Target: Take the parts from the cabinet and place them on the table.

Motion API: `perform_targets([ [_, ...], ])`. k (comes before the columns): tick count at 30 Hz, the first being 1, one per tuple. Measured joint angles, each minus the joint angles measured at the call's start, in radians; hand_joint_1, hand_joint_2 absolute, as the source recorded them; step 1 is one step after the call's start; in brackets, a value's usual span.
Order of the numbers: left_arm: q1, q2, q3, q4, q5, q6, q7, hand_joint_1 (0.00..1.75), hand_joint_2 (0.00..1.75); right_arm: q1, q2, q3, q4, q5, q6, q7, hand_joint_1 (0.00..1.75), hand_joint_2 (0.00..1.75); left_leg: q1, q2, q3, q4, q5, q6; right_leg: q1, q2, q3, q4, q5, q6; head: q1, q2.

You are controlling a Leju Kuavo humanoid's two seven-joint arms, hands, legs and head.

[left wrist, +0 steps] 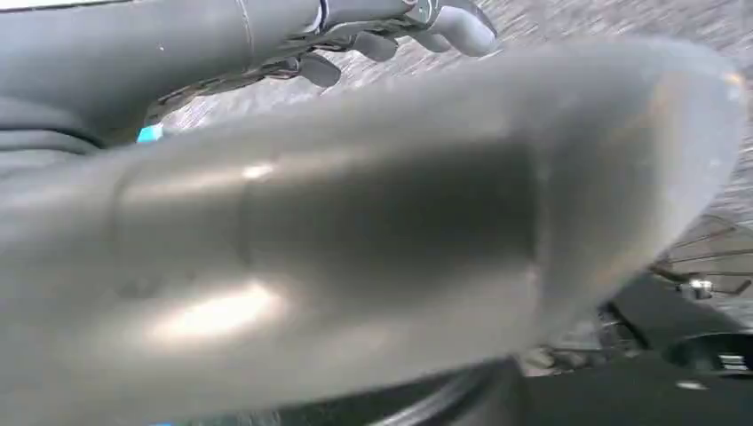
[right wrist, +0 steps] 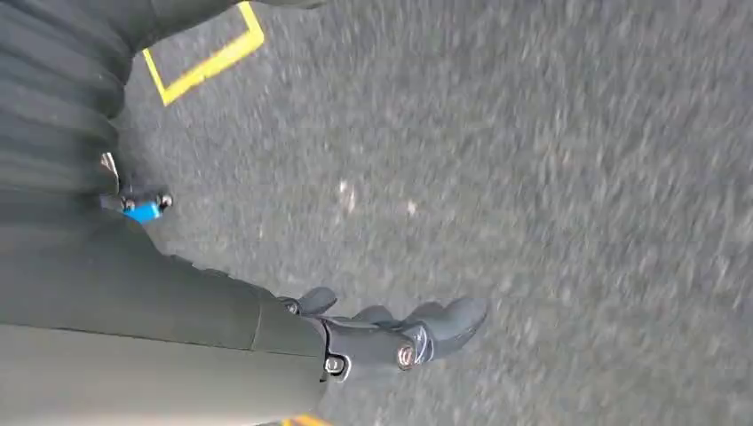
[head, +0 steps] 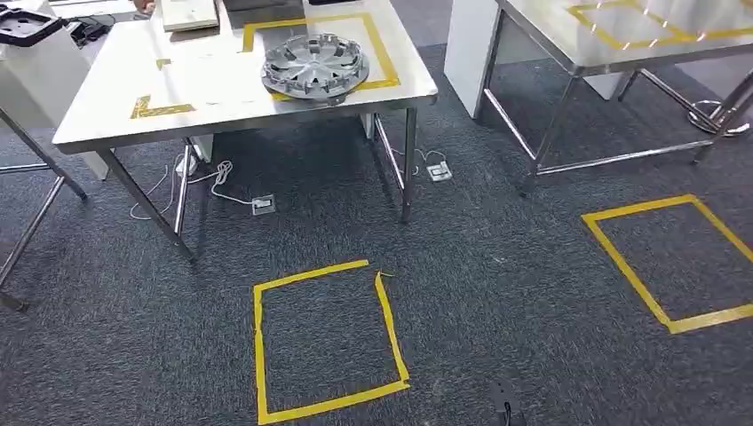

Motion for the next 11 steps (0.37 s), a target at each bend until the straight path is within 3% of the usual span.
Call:
perform_targets([
  [1, 0.001, 0.000, 0.000, 0.000, -0.001, 0.000, 0.007, 0.00, 0.00, 0.001, 0.002, 0.000, 0.000, 0.000, -0.012, 0.000, 0.00, 1.75, 0.003, 0.000, -0.013, 0.078, -0.047, -0.006, 0.000, -0.001, -0.016, 0.001, 0.013, 0.001, -0.005, 0.000],
  [2, 0.001, 0.000, 0.000, 0.000, -0.006, 0.000, 0.013, 0.00, 0.00, 0.001, 0.002, 0.000, 0.000, -0.002, -0.015, 0.002, 0.00, 1.75, 0.006, 0.000, -0.018, 0.136, -0.061, -0.010, 0.000, -0.002, -0.033, 0.003, 0.025, 0.003, -0.006, 0.000],
  [3, 0.001, 0.000, 0.000, 0.000, -0.011, 0.000, 0.016, 0.00, 0.00, 0.001, 0.002, 0.000, 0.000, -0.008, -0.015, 0.002, 0.00, 1.75, 0.009, 0.000, -0.007, 0.162, -0.043, -0.014, -0.001, -0.004, -0.051, 0.006, 0.038, 0.006, -0.007, 0.000],
  [4, 0.001, 0.000, 0.000, 0.000, -0.017, 0.000, 0.020, 0.00, 0.00, 0.001, 0.002, 0.000, 0.000, -0.014, -0.015, 0.002, 0.00, 1.75, 0.012, 0.000, 0.021, 0.149, -0.004, -0.016, -0.002, -0.005, -0.071, 0.009, 0.049, 0.009, -0.007, 0.000],
  [5, 0.001, 0.000, 0.000, 0.000, -0.022, 0.000, 0.021, 0.00, 0.00, 0.001, 0.003, 0.000, 0.000, -0.022, -0.015, 0.002, 0.00, 1.75, 0.014, 0.000, 0.072, 0.098, 0.039, -0.017, -0.004, -0.006, -0.087, 0.014, 0.062, 0.014, -0.007, 0.000],
  [6, 0.000, 0.000, 0.000, 0.000, -0.027, 0.000, 0.021, 0.00, 0.00, 0.001, 0.005, 0.000, 0.000, -0.028, -0.015, 0.000, 0.00, 1.75, 0.017, 0.000, 0.134, 0.023, 0.055, -0.018, -0.006, -0.006, -0.102, 0.018, 0.072, 0.019, -0.007, 0.000],
  [7, -0.003, 0.000, 0.000, -0.001, -0.032, 0.000, 0.021, 0.00, 0.00, -0.001, 0.005, -0.001, 0.000, -0.034, -0.016, -0.001, 0.00, 1.75, 0.018, -0.001, 0.207, -0.078, 0.022, -0.016, -0.006, -0.005, -0.111, 0.024, 0.083, 0.025, -0.007, 0.000],
  [8, -0.005, -0.001, -0.001, -0.001, -0.038, 0.000, 0.017, 0.00, 0.00, 0.000, 0.006, -0.003, 0.000, -0.044, -0.019, -0.003, 0.00, 1.75, 0.009, -0.003, 0.260, -0.165, -0.016, -0.011, -0.005, -0.005, -0.120, 0.026, 0.090, 0.033, -0.007, 0.000],
  [9, -0.005, -0.001, -0.003, -0.001, -0.040, 0.000, 0.011, 0.00, 0.00, 0.001, 0.008, -0.007, 0.000, -0.051, -0.021, -0.005, 0.00, 1.75, 0.006, -0.006, 0.247, -0.159, -0.013, 0.004, -0.005, -0.005, -0.118, 0.019, 0.103, 0.040, -0.003, 0.000],
  [11, -0.004, 0.000, -0.007, -0.001, -0.043, 0.000, 0.005, 0.00, 0.00, 0.001, 0.011, -0.013, 0.001, -0.057, -0.029, -0.006, 0.00, 1.75, 0.000, -0.004, 0.233, -0.160, -0.002, 0.020, -0.010, -0.005, -0.120, 0.011, 0.126, 0.055, -0.010, 0.000],
])
